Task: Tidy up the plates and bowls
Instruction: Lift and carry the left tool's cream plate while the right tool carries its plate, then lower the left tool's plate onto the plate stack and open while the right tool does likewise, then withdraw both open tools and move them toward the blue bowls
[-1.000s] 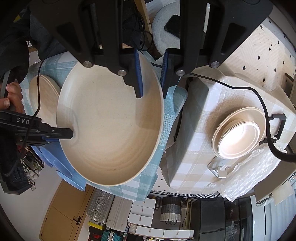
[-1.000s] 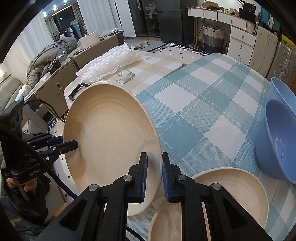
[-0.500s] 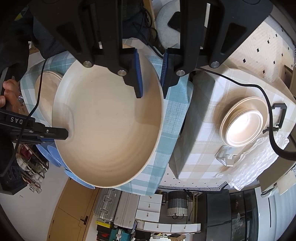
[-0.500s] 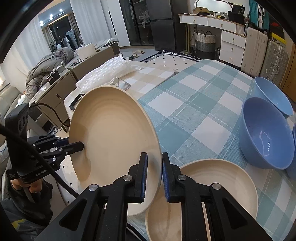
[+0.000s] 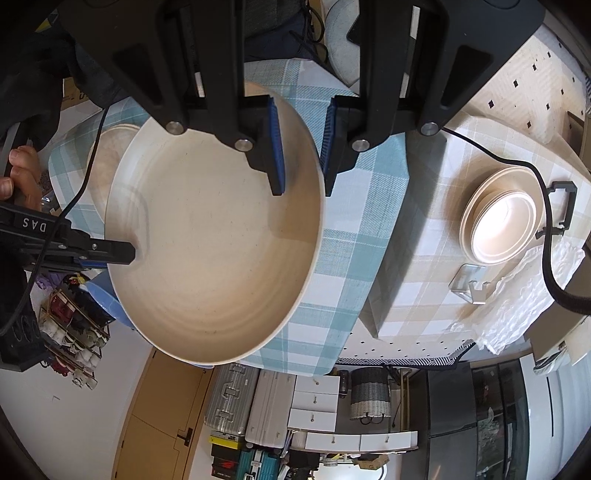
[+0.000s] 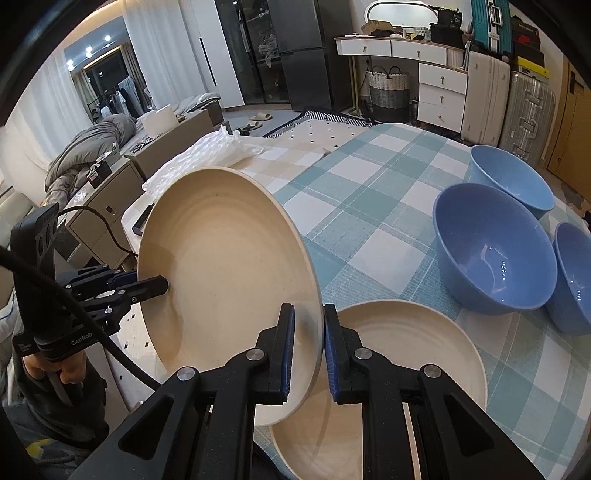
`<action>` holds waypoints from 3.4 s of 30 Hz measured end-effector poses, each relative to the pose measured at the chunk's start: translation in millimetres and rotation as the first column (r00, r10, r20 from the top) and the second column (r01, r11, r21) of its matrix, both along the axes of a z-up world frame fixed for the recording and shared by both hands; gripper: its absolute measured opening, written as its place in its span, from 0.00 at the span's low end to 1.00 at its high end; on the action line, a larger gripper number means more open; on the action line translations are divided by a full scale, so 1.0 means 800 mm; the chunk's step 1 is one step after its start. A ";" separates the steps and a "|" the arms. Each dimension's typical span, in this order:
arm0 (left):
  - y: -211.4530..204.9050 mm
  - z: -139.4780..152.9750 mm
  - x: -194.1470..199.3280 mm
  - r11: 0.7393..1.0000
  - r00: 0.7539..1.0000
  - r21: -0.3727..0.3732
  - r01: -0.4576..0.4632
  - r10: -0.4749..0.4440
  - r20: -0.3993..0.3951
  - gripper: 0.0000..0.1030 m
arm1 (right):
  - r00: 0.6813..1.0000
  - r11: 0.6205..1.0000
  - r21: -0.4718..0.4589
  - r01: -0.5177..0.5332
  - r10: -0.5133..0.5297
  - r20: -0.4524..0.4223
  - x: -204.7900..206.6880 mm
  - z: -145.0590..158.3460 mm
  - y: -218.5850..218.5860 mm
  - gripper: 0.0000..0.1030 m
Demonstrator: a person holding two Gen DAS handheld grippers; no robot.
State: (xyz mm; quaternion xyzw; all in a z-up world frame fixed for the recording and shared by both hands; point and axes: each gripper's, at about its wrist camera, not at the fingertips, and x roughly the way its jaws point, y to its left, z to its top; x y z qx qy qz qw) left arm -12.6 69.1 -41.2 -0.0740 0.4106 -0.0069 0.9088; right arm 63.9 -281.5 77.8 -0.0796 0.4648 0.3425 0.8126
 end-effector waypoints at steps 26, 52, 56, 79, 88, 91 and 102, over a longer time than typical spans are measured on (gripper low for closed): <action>-0.133 0.038 0.059 0.989 0.990 0.050 0.141 -0.141 0.008 0.15 | 0.984 0.983 0.034 0.178 -0.178 0.012 -0.015 0.016 -0.126 0.15; -0.181 -0.017 0.106 0.977 0.976 0.035 0.208 -0.205 -0.080 0.15 | 0.958 0.960 0.001 0.280 -0.280 -0.067 -0.016 -0.033 -0.175 0.15; -0.185 -0.026 0.114 0.976 0.974 0.032 0.214 -0.210 -0.089 0.15 | 0.954 0.956 -0.024 0.291 -0.292 -0.066 -0.011 -0.039 -0.176 0.15; -0.190 -0.066 0.134 0.977 0.972 0.076 0.199 -0.187 -0.142 0.15 | 0.948 0.934 -0.172 0.312 -0.317 0.001 -0.007 -0.066 -0.162 0.24; -0.174 -0.062 0.135 0.984 0.977 0.044 0.173 -0.165 -0.135 0.58 | 0.937 0.931 -0.113 0.346 -0.348 0.002 -0.006 -0.057 -0.179 0.49; -0.175 -0.060 0.133 0.983 0.978 0.057 0.174 -0.165 -0.130 0.64 | 0.936 0.932 -0.099 0.350 -0.352 0.000 -0.006 -0.055 -0.183 0.61; -0.178 -0.050 0.130 0.983 0.979 0.068 0.173 -0.164 -0.121 0.78 | 0.931 0.931 -0.039 0.364 -0.365 -0.009 -0.009 -0.046 -0.198 0.81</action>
